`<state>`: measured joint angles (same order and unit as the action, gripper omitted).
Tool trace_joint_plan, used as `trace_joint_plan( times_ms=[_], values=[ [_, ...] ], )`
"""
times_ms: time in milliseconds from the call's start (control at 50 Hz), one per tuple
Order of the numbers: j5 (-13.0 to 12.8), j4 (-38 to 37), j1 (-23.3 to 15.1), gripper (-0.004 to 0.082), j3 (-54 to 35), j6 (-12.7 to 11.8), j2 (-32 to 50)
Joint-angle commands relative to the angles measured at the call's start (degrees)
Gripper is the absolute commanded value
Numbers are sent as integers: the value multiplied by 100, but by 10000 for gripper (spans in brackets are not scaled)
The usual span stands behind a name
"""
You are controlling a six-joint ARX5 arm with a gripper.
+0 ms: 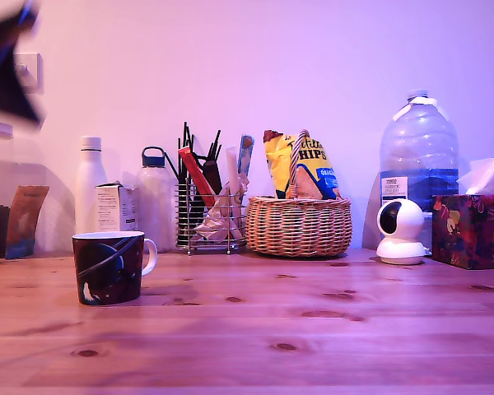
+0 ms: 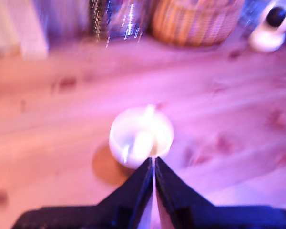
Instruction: Pick up the coffee capsules from the table one by one and drop them inside the nearest coffee cup
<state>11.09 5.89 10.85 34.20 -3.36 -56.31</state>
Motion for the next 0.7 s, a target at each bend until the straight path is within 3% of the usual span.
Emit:
trace_joint_plan(
  times_ms=[0,280,680],
  values=[
    [90,-461,-103,-13,-315,-31,175],
    [507,-1056,-442,-21,-1298,-31,699],
    [516,-1147,-549,-21,-2330,-116,2044]
  ],
)
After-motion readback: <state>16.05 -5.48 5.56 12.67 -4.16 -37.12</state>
